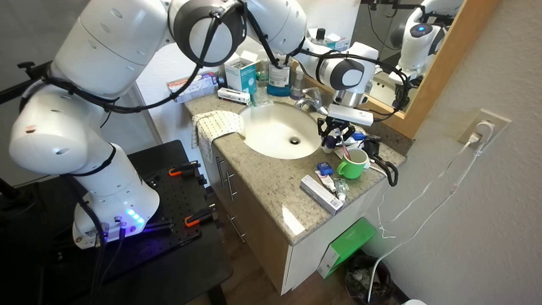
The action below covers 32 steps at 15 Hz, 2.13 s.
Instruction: Remove the Vaseline from the sink and place it on the right side of the counter
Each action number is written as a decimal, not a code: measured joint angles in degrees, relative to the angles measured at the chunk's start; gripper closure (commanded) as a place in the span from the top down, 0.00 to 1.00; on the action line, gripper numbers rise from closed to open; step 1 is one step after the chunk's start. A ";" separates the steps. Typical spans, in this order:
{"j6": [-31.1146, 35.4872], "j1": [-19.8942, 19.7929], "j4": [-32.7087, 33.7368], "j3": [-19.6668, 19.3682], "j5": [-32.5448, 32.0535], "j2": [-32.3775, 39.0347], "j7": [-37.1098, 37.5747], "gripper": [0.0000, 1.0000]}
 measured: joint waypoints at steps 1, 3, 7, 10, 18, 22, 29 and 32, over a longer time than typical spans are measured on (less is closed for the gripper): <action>-0.15 0.01 0.31 0.00 -0.04 0.17 0.00 0.16; -0.44 0.07 0.85 0.00 -0.16 0.47 0.01 0.61; -0.55 0.27 1.11 0.00 -0.25 0.64 0.04 0.88; -0.55 0.55 1.11 0.00 -0.26 0.64 0.12 0.99; 0.13 1.71 1.10 0.02 -0.68 -0.29 1.07 1.00; 3.36 3.33 -0.91 0.11 -2.73 -2.81 1.06 1.00; 13.35 7.87 -15.36 0.14 -10.98 -9.86 2.62 1.00; 18.64 9.46 -24.01 0.03 -16.63 -13.12 5.20 1.00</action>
